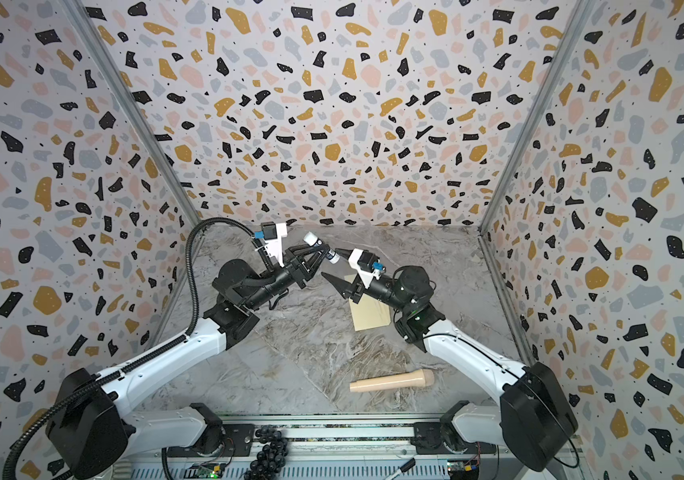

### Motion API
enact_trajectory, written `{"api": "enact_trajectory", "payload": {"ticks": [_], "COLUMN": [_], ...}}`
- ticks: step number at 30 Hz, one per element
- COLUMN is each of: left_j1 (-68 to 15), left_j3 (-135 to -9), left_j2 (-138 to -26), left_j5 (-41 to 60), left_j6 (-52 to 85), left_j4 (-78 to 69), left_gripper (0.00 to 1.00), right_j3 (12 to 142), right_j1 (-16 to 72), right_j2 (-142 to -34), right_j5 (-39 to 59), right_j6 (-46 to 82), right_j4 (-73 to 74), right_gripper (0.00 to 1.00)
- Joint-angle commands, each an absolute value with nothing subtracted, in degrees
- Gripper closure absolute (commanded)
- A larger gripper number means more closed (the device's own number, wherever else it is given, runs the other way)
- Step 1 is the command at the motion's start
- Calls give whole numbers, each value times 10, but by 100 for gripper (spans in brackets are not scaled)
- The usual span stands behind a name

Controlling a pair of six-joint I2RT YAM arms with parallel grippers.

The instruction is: Place the letter into the envelope and seal it

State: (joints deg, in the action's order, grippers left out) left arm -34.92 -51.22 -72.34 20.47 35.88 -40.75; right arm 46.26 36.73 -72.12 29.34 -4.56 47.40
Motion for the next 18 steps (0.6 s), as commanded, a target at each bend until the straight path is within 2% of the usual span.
{"api": "enact_trajectory", "payload": {"ticks": [1, 9, 18], "left_j1": [-350, -350, -350], "left_j3": [-523, -527, -527], "left_j2": [-727, -734, -737], "left_j5": [184, 193, 197], "left_j6": [398, 412, 415], "left_j4": [-453, -463, -464], "left_gripper": [100, 100, 100], "right_j3": [440, 436, 445], "right_j1": [396, 425, 429], "right_j2": [-702, -706, -716], "right_j5": [97, 39, 46], "right_j6": [-240, -293, -293], "right_j4": [476, 504, 511], "right_gripper": [35, 51, 53]}}
